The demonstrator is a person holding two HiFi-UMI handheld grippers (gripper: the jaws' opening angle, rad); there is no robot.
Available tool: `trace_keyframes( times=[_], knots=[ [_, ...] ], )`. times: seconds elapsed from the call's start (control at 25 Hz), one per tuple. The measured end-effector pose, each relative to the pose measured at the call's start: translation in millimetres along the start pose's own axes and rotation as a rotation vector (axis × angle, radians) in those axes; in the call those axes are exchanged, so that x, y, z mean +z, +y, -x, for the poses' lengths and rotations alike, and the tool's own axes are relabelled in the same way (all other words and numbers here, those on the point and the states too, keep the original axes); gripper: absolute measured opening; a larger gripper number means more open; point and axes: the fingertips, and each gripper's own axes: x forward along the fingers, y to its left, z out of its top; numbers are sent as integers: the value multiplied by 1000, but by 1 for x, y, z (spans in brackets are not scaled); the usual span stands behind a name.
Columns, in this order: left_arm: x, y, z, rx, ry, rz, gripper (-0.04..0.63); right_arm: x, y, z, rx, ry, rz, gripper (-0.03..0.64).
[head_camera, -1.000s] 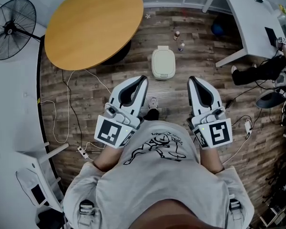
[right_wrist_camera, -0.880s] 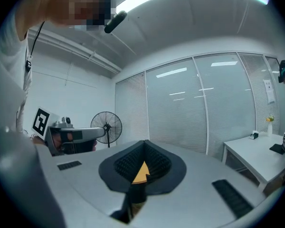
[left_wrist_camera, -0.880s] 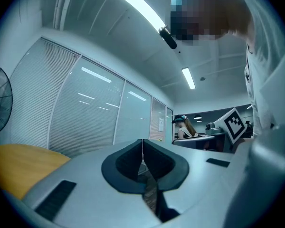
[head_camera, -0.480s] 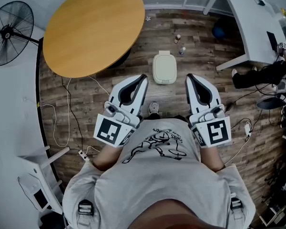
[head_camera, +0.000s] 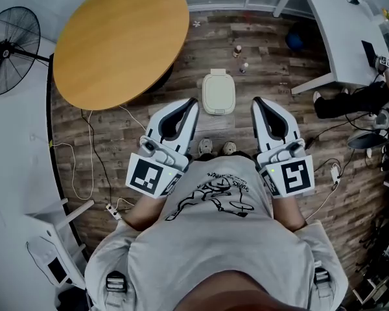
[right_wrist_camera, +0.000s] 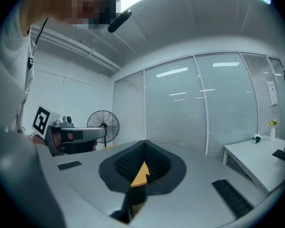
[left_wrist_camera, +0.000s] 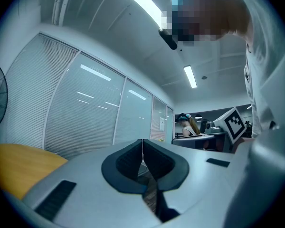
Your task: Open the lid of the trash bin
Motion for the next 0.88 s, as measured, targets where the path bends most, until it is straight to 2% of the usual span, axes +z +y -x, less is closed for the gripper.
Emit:
trace_keyframes(
  times=[0.44,0.88],
  knots=[
    [-10,-11,-40,-5,7,12,20,0,-44,9,-24,1,-3,6],
    [-44,7,-59,8,58,6,20,-31,-64,-11,-14,48,-20,6]
  ],
)
